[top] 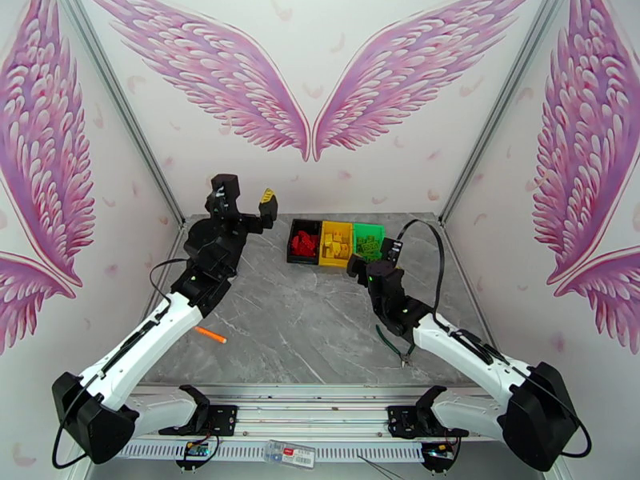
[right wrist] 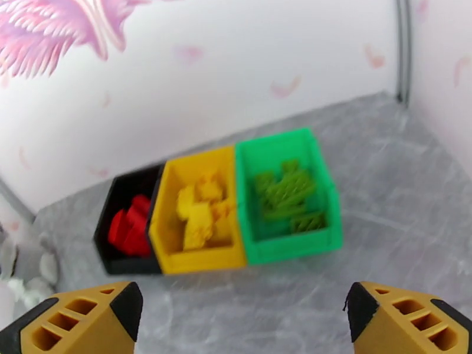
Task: Sort the legos into containers by color
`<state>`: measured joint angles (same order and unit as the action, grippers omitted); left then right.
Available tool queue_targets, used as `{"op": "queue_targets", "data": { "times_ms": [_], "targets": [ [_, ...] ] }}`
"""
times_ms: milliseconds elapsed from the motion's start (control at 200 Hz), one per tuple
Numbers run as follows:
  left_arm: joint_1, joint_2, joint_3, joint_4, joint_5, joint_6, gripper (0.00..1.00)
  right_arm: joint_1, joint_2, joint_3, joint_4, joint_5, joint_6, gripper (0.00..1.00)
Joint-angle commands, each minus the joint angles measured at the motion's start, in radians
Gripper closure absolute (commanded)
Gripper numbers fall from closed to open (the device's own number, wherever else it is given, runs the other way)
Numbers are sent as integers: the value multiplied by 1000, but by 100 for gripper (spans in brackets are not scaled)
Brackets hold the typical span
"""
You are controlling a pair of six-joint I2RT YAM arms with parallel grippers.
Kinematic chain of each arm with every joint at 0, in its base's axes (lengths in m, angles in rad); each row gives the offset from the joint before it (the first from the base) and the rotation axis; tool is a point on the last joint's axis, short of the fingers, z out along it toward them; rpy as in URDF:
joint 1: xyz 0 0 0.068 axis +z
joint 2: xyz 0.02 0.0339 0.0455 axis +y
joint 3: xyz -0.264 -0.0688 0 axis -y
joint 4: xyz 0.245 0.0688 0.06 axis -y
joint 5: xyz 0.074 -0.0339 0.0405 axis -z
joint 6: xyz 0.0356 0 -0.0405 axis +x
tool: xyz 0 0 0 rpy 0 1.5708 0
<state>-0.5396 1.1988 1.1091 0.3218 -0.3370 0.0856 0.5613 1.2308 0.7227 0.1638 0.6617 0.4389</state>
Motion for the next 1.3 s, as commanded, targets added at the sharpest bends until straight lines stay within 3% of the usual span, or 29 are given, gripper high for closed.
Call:
{"op": "queue_targets", "data": {
  "times_ms": [0, 125, 200, 350, 415, 550, 655, 745, 825, 895, 975, 1055, 1135, 1295],
  "targets": [
    [-3, -80, -116, 37, 6, 143, 1, -31, 55, -42, 381, 121, -341, 1],
    [56, -121, -297, 78, -213, 103, 1, -106, 157, -35, 489, 182, -593, 1],
    [133, -101, -425, 170, -254, 119, 1, -162, 209, -52, 496, 218, -638, 1],
    [236, -29, -597, 282, -332, 63, 1, -250, 254, -132, 478, 198, -545, 1],
    [270, 11, -660, 353, -336, 19, 1, -264, 221, -146, 440, 70, -516, 1],
    [312, 141, -699, 414, -366, 2, 1, -271, 199, -164, 455, 25, -513, 1],
    [356, 210, -719, 472, -357, -32, 1, -270, 185, -193, 483, -6, -523, 1],
    [407, 223, -733, 508, -258, -83, 1, -274, 204, -216, 497, -1, -510, 1],
    [468, 277, -727, 540, -165, -126, 1, -271, 265, -294, 675, 49, -497, 1],
    [488, 278, -686, 445, -108, -140, 1, -274, 316, -375, 898, -12, -550, 0],
    [488, 286, -676, 435, -85, -128, 1, -283, 278, -357, 786, -40, -507, 1],
    [493, 287, -708, 486, -23, -116, 1, -306, 278, -367, 796, -110, -503, 1],
    [502, 361, -798, 754, 7, -101, 1, -321, 279, -373, 800, -186, -506, 1],
    [511, 332, -791, 686, 93, -93, 1, -364, 280, -429, 877, -327, -485, 1]
  ]
}}
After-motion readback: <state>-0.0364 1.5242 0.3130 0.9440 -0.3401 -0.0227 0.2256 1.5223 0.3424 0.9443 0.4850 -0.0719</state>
